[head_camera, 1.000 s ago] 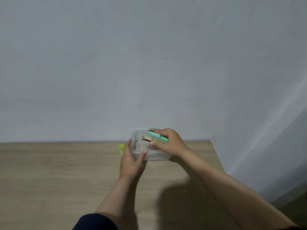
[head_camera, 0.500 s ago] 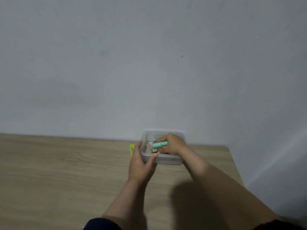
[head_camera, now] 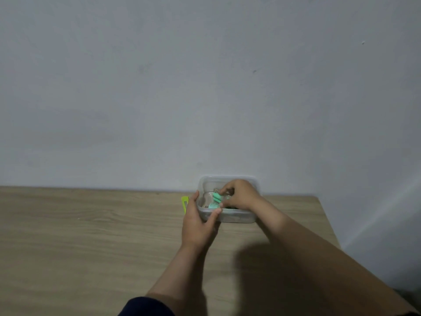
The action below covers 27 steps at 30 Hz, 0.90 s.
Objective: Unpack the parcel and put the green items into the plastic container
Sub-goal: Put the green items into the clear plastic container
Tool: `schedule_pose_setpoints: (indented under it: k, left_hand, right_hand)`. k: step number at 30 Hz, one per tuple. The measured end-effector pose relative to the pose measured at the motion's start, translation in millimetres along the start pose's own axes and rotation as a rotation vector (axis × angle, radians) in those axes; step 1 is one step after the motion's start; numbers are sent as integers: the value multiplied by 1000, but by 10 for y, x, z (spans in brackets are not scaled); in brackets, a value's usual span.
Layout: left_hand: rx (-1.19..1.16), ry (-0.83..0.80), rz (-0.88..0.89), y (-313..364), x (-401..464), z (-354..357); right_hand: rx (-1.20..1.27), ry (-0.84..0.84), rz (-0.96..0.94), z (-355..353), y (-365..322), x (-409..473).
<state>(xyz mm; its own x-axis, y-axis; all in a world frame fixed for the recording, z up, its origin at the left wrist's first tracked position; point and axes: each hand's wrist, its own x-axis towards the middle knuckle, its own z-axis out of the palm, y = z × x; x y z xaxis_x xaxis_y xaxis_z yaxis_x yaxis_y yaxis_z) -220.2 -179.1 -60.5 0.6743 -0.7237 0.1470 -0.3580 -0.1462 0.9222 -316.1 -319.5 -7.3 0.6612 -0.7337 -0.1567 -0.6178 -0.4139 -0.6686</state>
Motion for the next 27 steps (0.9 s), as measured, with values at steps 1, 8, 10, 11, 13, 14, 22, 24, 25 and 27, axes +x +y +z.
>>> schedule_pose_setpoints:
  k: [1, 8, 10, 11, 13, 14, 22, 24, 25, 27]
  left_hand:
    - [7, 3, -6, 0, -2, -1]
    - [12, -19, -2, -11, 9, -2]
    - [16, -27, 1, -6, 15, -18]
    - [24, -33, 2, -10, 22, -26]
    - [27, -37, -3, -14, 34, -29]
    - [31, -39, 0, -7, 27, -31]
    - [230, -50, 10, 265, -57, -107]
    - [187, -6, -24, 431, -73, -160]
    - [135, 4, -21, 559, -142, -205]
    - [-43, -18, 105, 615, -553, -280]
  right_hand:
    - [-29, 8, 19, -23, 3, -12]
    - [-170, -3, 38, -27, -16, -23]
    - [-157, 25, 54, -8, -10, -19]
    - [-149, 46, 59, 6, 2, -17]
    - [-153, 114, 56, 40, 35, -7]
    - [-170, 141, 50, 54, 44, -4]
    - [-102, 401, -4, -25, -160, -454]
    - [98, 561, -37, -37, -270, -817]
    - [231, 658, -48, -20, -364, -1073]
    - [452, 875, -68, 144, -611, -1775]
